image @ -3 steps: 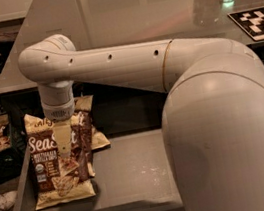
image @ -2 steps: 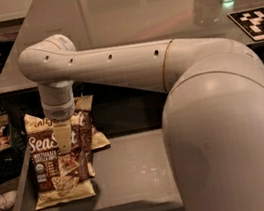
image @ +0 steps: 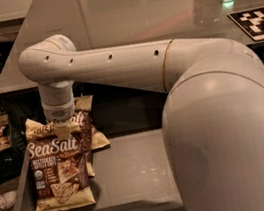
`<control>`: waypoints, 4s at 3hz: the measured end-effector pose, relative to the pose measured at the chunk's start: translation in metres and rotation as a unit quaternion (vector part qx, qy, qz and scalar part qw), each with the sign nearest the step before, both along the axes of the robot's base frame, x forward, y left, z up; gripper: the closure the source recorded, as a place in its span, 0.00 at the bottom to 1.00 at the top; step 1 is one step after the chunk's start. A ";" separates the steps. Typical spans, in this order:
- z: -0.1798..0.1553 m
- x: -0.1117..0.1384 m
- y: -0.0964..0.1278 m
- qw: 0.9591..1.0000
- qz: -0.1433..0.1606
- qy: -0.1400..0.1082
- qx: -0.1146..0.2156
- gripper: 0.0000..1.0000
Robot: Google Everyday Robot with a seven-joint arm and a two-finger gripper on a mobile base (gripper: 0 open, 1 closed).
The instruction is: Pick brown chip bag from top drawer and place on counter
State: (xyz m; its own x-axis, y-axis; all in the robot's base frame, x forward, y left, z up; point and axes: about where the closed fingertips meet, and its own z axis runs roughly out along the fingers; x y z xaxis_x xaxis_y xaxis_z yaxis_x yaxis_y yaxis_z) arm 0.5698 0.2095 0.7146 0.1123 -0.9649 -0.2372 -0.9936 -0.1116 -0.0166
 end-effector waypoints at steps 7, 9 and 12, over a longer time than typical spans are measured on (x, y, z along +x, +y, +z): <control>0.138 -0.074 -0.079 0.988 -0.036 -0.138 0.064 1.00; 0.150 -0.080 -0.080 0.987 -0.035 -0.154 0.042 1.00; 0.271 -0.059 -0.112 0.962 -0.067 -0.266 0.021 1.00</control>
Offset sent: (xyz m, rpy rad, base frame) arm 0.0000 0.0000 0.0000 0.0000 0.0000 0.0000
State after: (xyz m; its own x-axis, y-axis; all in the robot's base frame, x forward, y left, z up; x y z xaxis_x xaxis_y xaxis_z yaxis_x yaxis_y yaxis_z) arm 0.5110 0.0976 0.9857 0.1048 -0.9698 -0.2203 -0.8490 0.0281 -0.5277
